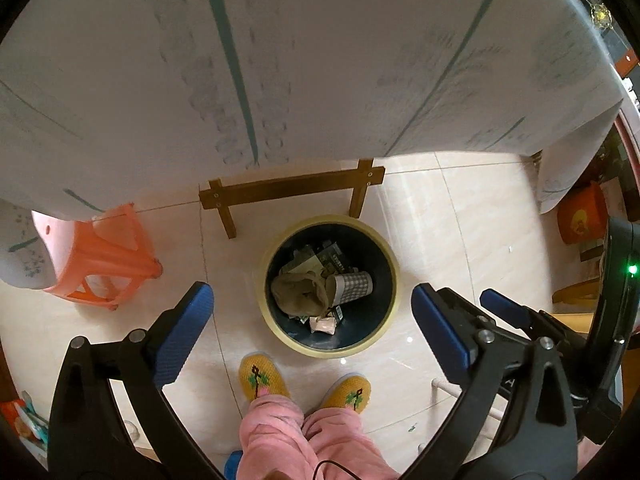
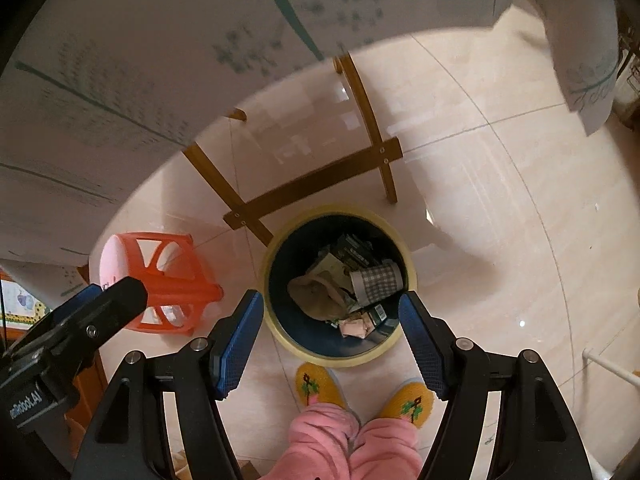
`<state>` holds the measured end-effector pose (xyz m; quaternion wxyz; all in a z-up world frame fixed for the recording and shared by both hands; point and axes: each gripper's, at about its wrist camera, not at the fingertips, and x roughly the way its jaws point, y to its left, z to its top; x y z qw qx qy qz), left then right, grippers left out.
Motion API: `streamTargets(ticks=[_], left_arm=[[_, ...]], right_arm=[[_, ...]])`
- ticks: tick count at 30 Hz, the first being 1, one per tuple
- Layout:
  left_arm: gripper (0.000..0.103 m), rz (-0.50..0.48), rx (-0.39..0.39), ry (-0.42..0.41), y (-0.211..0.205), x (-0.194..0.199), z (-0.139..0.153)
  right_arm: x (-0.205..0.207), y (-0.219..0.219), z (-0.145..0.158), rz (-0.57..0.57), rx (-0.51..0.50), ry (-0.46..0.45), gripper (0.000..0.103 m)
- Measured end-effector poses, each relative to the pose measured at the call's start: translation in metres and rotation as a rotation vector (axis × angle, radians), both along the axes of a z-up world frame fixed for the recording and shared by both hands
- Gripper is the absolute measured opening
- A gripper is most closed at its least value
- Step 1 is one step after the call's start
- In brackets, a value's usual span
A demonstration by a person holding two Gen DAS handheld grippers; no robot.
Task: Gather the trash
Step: 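Raise both open tools back up over the table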
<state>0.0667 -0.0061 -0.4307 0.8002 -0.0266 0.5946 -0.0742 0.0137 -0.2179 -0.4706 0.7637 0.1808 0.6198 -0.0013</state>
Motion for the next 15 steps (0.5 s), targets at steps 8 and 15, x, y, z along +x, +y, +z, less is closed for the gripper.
streamTargets(ticks=[8, 15], left_arm=[[0.099, 0.011, 0.019, -0.043, 0.002, -0.007, 0.068], [0.099, 0.050, 0.024, -0.057, 0.010, -0.016, 0.122]], right_arm=[[-0.003, -0.005, 0.068, -0.011, -0.006, -0.027, 0.073], [-0.007, -0.005, 0.130, 0.000, -0.014, -0.065, 0.075]])
